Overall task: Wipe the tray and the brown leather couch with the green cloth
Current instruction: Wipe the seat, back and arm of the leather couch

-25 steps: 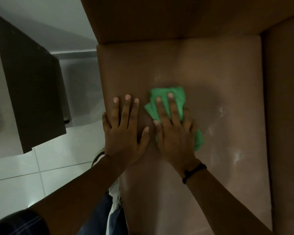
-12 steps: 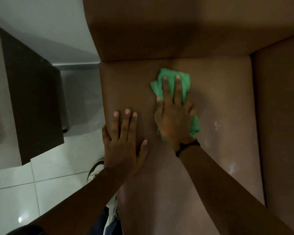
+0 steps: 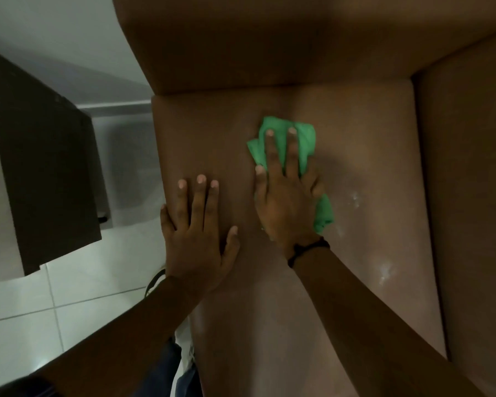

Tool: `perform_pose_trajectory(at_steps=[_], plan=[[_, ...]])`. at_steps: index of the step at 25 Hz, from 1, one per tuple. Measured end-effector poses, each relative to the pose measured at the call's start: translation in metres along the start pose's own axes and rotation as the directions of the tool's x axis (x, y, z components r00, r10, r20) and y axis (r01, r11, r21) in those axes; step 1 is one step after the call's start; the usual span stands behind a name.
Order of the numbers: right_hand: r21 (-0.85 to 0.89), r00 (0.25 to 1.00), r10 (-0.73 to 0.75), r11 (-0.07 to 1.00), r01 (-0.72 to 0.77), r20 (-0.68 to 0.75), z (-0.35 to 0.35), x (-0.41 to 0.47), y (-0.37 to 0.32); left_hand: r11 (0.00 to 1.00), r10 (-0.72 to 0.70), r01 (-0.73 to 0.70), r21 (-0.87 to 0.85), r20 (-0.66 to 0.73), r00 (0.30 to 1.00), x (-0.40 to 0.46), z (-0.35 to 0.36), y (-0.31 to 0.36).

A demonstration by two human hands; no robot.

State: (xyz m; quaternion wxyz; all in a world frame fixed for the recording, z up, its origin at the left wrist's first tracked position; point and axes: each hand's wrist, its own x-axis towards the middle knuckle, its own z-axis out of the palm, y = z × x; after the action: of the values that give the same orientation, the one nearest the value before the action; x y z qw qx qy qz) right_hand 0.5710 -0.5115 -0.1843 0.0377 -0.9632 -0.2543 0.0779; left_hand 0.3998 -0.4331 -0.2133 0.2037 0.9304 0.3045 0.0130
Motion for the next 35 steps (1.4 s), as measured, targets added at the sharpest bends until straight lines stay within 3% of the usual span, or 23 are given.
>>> perform_pose_trajectory(at_steps=[3,4,7,10,12,14,17,20,22,25,27,30,32,34,35], plan=[[-0.038,0.962,-0.267,0.963,0.266,-0.048,0.017,-0.049,-0.004,1.000,0.003,-0.003,0.023,-0.001,1.000,-0.002,0.003,-0.003],[-0.038,0.964,-0.267,0.963,0.266,-0.005,0.013,-0.082,0.009,1.000,0.000,-0.001,0.025,0.010,1.000,-0.004,0.001,-0.001],[-0.029,0.999,0.033,0.999,-0.032,0.038,-0.008,-0.151,0.059,0.992,0.053,-0.059,0.114,0.058,0.997,-0.010,-0.006,0.013],[0.056,0.966,0.257,0.965,-0.258,0.029,-0.007,-0.106,0.075,0.959,0.195,-0.208,0.194,0.085,0.977,-0.007,0.008,0.030],[-0.001,0.987,0.159,0.987,-0.159,0.003,0.002,-0.099,0.069,0.947,0.238,-0.247,0.205,0.068,0.969,-0.002,0.023,0.040],[0.011,1.000,-0.016,1.000,0.015,0.020,0.012,-0.148,0.078,0.940,0.270,-0.279,0.197,0.072,0.960,-0.003,0.032,0.047],[0.013,0.994,0.090,0.996,-0.091,0.060,0.000,-0.205,0.110,0.929,0.299,-0.308,0.204,0.075,0.951,-0.005,0.030,0.056],[0.077,0.961,0.269,0.959,-0.273,0.059,-0.006,-0.142,0.112,0.902,0.367,-0.375,0.215,0.080,0.927,0.001,0.035,0.070],[0.057,0.962,0.267,0.961,-0.270,0.054,-0.002,-0.115,0.092,0.904,0.362,-0.361,0.228,0.035,0.931,0.003,0.047,0.080],[0.058,0.990,0.143,0.988,-0.144,0.013,0.006,-0.181,0.091,0.917,0.352,-0.353,0.188,0.041,0.935,-0.003,0.051,0.084],[0.062,0.976,0.217,0.974,-0.217,0.007,0.001,-0.203,0.109,0.931,0.311,-0.317,0.184,0.058,0.949,-0.004,0.047,0.084],[0.126,0.923,0.379,0.915,-0.384,0.063,-0.012,-0.146,0.119,0.928,0.314,-0.317,0.195,0.050,0.948,-0.004,0.041,0.089],[0.100,0.959,0.279,0.954,-0.283,0.050,-0.008,-0.134,0.114,0.917,0.328,-0.326,0.229,0.032,0.944,0.002,0.048,0.090],[0.067,0.994,0.112,0.991,-0.113,0.014,0.008,-0.180,0.126,0.917,0.335,-0.332,0.220,0.023,0.942,0.009,0.053,0.095],[0.035,0.992,0.130,0.991,-0.129,-0.012,0.008,-0.203,0.142,0.911,0.344,-0.338,0.236,0.016,0.939,0.013,0.056,0.099]])
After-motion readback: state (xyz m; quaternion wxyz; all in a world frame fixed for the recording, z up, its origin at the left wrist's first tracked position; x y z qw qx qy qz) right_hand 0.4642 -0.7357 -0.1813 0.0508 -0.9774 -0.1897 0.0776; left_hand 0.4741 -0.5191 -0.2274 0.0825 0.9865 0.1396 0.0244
